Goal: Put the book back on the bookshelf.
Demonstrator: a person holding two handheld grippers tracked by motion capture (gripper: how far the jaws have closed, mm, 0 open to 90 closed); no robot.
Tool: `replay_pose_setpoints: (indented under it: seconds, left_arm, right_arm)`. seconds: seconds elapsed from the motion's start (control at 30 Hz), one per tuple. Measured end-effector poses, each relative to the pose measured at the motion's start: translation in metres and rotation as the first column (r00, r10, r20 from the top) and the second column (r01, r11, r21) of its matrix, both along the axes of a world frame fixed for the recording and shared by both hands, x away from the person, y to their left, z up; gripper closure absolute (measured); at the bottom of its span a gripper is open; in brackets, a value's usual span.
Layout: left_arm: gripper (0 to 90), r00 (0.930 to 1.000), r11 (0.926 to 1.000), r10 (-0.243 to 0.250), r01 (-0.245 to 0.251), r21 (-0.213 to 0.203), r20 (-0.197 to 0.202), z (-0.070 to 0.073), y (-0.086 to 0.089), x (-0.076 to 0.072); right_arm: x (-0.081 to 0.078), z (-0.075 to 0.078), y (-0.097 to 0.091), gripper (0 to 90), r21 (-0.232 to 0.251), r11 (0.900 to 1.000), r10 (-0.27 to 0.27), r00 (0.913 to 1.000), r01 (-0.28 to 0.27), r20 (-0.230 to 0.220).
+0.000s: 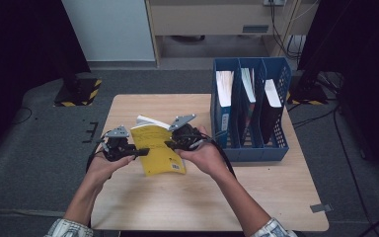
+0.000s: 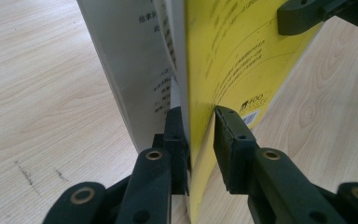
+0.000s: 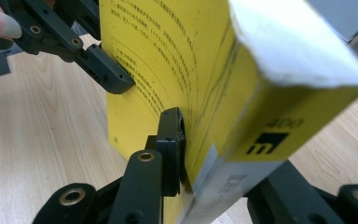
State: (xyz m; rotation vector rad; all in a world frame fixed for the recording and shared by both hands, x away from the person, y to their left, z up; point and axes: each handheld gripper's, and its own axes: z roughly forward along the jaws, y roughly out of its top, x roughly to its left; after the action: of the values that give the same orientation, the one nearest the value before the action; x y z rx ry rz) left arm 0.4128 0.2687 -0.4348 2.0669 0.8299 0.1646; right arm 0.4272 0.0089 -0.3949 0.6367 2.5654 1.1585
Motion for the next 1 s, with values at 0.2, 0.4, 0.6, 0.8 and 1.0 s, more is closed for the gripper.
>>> replay_pose_setpoints:
  seconds: [0.2,0.4,0.6,0.8,1.0]
  left_arm:
    - [76.0,0.9999,1.0,0.003,-0.003,-0.001,-0.01,0.0003,0.0006,-0.0007]
    - [77.1,1.0,1.0,-0.001,0.001,0.003,-0.007,0.0006,0.0012,-0.0009]
    - [76.1,0.9998,0.9998,0.017,-0.017,0.004,-0.006,0.0005,0.001,-0.0002]
    - [75.8,0.9984,0.9984,0.056,-0.056,-0.01,0.004,0.002,0.0006,0.0038]
    - [71.7,0.9977,0.9977,0.067,-0.066,-0.014,0.014,0.0006,0.0003,0.0051]
  right_arm:
    - [-0.0032,0.0016,0.0012,69.5,-0.005,0.9998,0.02,0.9998,-0.02,0.008]
    - [-0.002,0.0046,0.0047,64.7,-0.005,0.9997,0.026,0.9997,-0.026,0.002]
    - [-0.0004,0.0059,0.0054,71.8,0.0,0.9999,0.017,0.9998,-0.017,0.005]
    - [0.0,0.0064,0.0062,74.3,0.009,1.0,-0.005,0.9994,0.005,0.034]
    - [0.0001,0.0053,0.0036,74.4,0.02,0.9998,0.0,0.9993,-0.001,0.037]
